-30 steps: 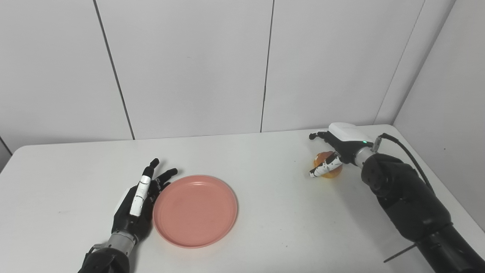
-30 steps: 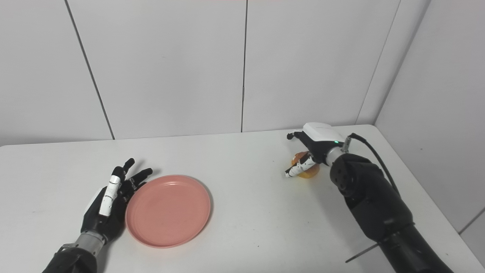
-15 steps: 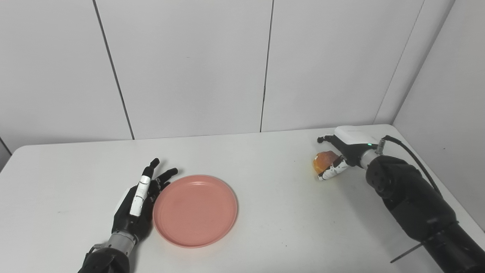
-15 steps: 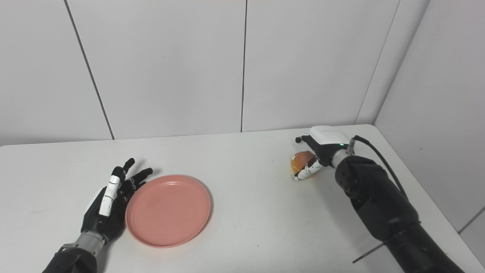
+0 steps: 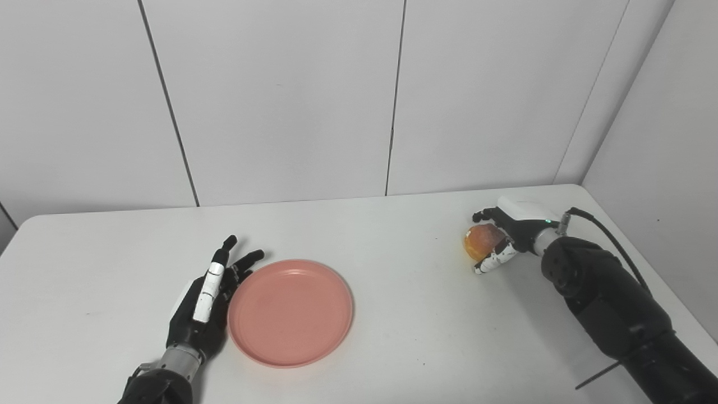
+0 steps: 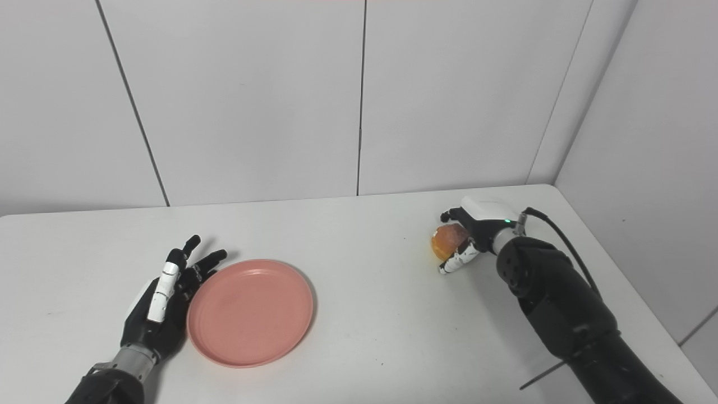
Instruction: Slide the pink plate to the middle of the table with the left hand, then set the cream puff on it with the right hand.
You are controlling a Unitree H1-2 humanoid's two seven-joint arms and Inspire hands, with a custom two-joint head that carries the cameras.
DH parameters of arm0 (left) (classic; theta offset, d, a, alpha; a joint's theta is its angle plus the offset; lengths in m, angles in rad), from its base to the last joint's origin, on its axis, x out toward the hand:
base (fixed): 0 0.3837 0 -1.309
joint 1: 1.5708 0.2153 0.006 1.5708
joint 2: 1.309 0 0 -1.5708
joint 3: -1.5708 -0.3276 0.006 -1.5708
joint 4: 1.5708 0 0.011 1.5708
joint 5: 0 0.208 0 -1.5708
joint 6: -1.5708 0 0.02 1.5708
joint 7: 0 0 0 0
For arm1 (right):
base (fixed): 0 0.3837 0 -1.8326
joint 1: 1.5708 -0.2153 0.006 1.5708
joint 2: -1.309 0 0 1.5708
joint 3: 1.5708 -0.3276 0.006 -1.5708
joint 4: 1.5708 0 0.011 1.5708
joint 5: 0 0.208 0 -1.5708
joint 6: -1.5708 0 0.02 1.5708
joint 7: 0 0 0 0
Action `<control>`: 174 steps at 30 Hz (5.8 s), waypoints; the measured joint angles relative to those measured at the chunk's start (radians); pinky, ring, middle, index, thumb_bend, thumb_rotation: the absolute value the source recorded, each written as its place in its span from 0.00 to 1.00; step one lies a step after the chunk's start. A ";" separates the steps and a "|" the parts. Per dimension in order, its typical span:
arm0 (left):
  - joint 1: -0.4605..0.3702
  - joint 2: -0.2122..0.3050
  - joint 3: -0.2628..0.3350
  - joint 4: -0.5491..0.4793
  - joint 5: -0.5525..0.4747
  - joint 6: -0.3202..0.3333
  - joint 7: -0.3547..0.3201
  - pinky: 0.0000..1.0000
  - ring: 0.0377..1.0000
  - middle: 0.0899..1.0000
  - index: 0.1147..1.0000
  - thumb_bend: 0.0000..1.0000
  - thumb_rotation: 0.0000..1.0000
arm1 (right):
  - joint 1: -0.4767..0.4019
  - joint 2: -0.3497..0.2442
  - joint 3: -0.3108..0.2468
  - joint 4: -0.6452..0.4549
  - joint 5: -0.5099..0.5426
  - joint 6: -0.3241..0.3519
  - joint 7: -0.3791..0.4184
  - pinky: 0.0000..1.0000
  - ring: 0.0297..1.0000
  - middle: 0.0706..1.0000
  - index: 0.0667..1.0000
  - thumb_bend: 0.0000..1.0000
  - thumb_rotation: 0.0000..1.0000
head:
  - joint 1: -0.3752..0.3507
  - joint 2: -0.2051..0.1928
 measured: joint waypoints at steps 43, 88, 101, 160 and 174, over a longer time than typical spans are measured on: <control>0.005 -0.005 -0.011 0.003 -0.007 -0.010 -0.014 0.94 0.92 0.80 1.00 0.77 0.81 | 0.017 0.001 -0.012 -0.185 0.060 -0.134 -0.221 0.39 0.42 0.44 0.45 0.53 0.00 | 0.133 0.025; 0.028 -0.143 -0.097 -0.026 0.103 -0.033 0.105 0.82 0.88 0.75 0.98 0.88 0.78 | -0.043 0.131 0.041 -0.391 0.207 -0.314 -0.001 0.37 0.41 0.44 0.46 0.53 0.00 | 0.480 0.026; 0.023 -0.150 -0.101 -0.019 0.119 -0.033 0.114 0.79 0.87 0.75 0.98 0.88 0.79 | -0.065 0.159 0.185 -0.352 0.157 -0.320 0.158 0.33 0.38 0.41 0.47 0.53 0.00 | 0.477 0.032; 0.016 -0.156 -0.097 -0.003 0.120 -0.034 0.104 0.80 0.94 0.90 0.99 0.90 0.80 | -0.132 0.170 0.263 -0.263 0.072 -0.473 0.390 0.68 0.76 0.77 0.71 1.00 0.29 | 0.453 0.041; 0.016 -0.158 -0.083 -0.002 0.119 -0.048 0.102 0.81 0.88 0.80 0.96 0.87 0.77 | -0.052 0.172 0.014 -0.387 0.341 -0.335 0.371 0.73 0.81 0.79 0.74 1.00 0.51 | 0.449 0.041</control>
